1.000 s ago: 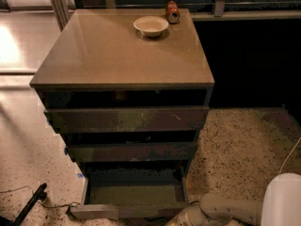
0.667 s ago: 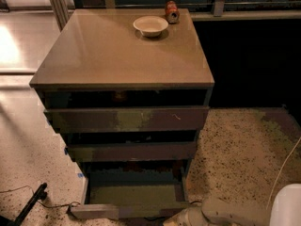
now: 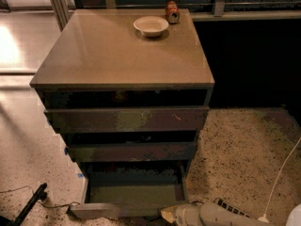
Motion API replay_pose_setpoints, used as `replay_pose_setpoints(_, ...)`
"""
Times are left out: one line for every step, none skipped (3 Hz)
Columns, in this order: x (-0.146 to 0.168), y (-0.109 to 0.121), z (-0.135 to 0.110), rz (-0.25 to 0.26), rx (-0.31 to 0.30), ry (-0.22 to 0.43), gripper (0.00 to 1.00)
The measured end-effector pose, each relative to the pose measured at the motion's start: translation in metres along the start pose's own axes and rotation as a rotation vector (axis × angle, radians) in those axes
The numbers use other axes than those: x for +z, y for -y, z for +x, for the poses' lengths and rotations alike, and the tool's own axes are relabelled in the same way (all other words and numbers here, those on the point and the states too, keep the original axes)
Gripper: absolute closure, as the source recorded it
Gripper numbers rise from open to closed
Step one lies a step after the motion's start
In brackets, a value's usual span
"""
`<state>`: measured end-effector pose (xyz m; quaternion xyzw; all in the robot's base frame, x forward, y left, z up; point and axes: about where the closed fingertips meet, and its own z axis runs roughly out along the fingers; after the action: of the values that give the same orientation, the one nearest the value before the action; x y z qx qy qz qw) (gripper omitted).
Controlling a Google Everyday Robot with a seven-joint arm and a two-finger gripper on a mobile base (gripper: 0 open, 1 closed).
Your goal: Close bottom drawer
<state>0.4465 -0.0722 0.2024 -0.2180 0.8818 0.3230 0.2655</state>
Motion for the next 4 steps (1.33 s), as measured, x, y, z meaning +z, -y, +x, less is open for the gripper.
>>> replay_pose_setpoints(0.002,0.005,-0.018,0.052,0.015,0.081,1.00)
replay_pose_setpoints(0.001,0.008,-0.031,0.080,0.028,0.134,1.00)
replay_pose_setpoints(0.002,0.009,-0.021,0.076,0.040,0.121,1.00)
replay_pose_setpoints(0.002,0.011,0.010,0.064,0.075,0.081,1.00)
